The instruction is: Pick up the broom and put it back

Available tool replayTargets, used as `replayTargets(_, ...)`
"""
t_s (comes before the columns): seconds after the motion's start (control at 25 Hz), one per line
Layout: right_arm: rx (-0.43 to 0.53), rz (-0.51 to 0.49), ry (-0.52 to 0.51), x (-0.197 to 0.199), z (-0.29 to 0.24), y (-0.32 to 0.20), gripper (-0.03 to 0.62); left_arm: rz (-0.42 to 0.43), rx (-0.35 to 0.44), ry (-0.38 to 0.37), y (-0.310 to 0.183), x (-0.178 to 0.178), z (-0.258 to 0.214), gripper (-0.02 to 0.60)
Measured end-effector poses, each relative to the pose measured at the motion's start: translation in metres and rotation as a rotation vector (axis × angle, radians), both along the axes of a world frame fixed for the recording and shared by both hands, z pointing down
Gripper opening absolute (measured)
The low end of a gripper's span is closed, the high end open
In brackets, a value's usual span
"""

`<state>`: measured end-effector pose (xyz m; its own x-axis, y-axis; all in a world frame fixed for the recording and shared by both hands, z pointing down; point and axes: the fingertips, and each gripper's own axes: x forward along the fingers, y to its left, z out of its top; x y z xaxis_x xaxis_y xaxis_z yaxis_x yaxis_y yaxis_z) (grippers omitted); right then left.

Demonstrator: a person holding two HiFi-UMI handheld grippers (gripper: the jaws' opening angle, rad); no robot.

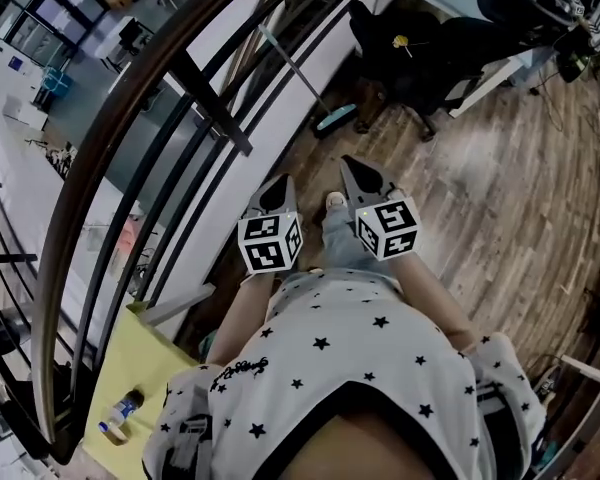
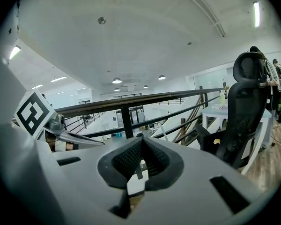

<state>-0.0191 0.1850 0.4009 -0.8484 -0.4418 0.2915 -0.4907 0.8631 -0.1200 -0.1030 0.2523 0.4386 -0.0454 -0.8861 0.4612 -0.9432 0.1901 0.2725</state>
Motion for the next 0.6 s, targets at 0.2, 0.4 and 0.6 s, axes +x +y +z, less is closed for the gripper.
replayTargets(0.2,0.006,-0.021,0.0,-0.015,-0.004,-0.031,-0.006,-0.019,-0.004,-0.002,-0.028,-0.012,-0.001,0.011)
replayTargets(0.4,0.002,-0.038,0.003,-0.028,-0.007,-0.065,-0.006,-0.043,-0.014,-0.007,-0.058,-0.024,-0.003,0.011)
replayTargets(0.6,0.003,-0.068,0.006,-0.043,-0.009,-0.094,-0.006,-0.067,-0.014,-0.007,-0.086,-0.036,-0.006,0.011)
